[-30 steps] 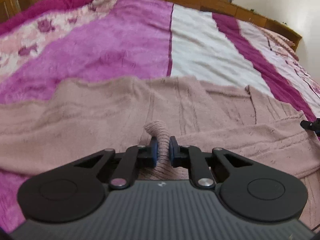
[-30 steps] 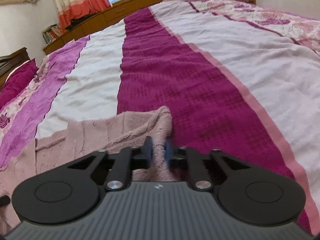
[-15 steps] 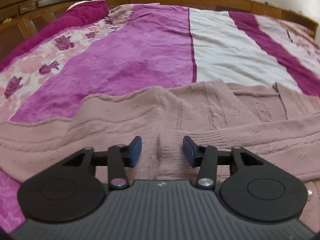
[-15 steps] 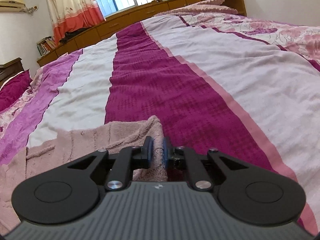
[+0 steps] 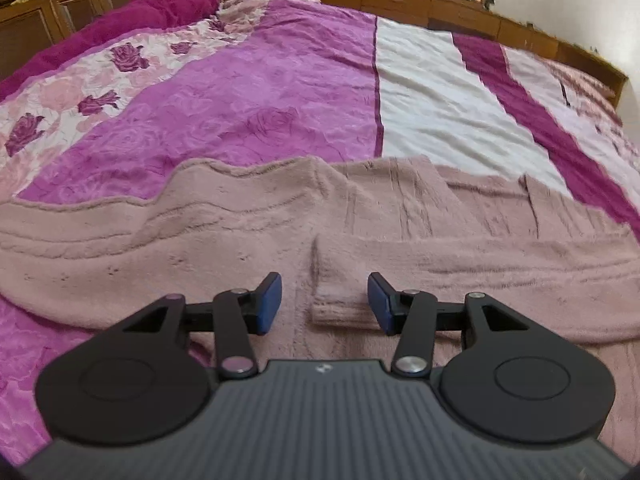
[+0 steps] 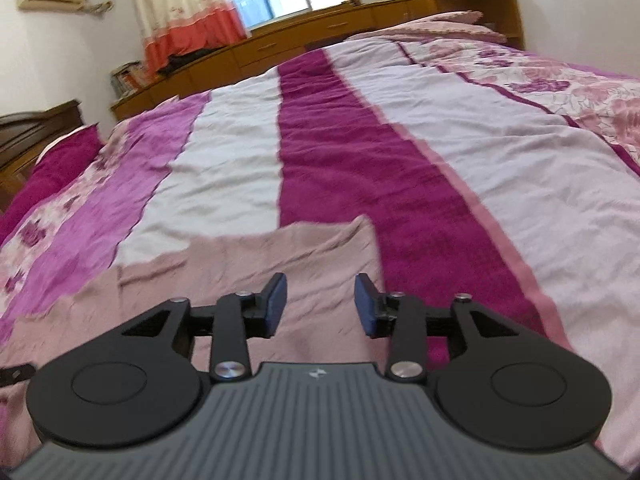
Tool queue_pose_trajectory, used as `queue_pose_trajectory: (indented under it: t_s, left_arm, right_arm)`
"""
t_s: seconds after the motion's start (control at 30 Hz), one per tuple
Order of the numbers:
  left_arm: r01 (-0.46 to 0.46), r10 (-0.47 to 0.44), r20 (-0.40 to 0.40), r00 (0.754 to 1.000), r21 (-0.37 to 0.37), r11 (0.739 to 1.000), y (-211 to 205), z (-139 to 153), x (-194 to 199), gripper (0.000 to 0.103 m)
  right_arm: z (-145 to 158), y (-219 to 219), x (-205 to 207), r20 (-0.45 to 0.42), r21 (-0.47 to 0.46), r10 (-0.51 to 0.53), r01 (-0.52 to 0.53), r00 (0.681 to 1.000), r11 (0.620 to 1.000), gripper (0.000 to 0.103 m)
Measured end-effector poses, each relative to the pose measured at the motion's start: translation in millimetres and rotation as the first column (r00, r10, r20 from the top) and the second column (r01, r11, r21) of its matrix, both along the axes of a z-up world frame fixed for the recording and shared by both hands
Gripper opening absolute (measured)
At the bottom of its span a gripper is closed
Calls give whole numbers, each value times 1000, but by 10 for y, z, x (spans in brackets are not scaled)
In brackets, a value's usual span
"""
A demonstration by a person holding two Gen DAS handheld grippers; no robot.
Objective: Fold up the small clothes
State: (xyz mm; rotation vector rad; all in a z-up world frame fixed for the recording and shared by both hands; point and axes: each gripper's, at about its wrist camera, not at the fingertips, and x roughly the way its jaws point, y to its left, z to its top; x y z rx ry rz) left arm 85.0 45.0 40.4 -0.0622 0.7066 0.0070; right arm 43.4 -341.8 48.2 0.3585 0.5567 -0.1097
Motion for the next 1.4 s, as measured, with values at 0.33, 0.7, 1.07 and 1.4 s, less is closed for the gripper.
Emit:
queue_pose_trajectory:
  t_s: [0.33, 0.7, 1.07, 1.4]
  left_arm:
    - [-15, 17, -28, 999, 63, 998, -49, -116, 29, 52]
    - [-50, 50, -55, 997, 11, 999, 52, 10, -73, 50]
    - [-103, 102, -81, 991, -7, 995, 312, 208, -264, 50]
    - [-195, 195, -92, 976, 12, 981, 686, 277, -436, 50]
  right_arm:
    - [-232, 253, -163, -64, -8, 80, -80, 995, 997, 57]
    - [-179, 304, -192, -44, -16, 116, -117, 992, 993, 70]
    - [2, 406, -428, -34, 53, 148, -146, 988, 988, 72]
    - [22, 547, -710, -33, 114, 159, -154, 987, 982, 73]
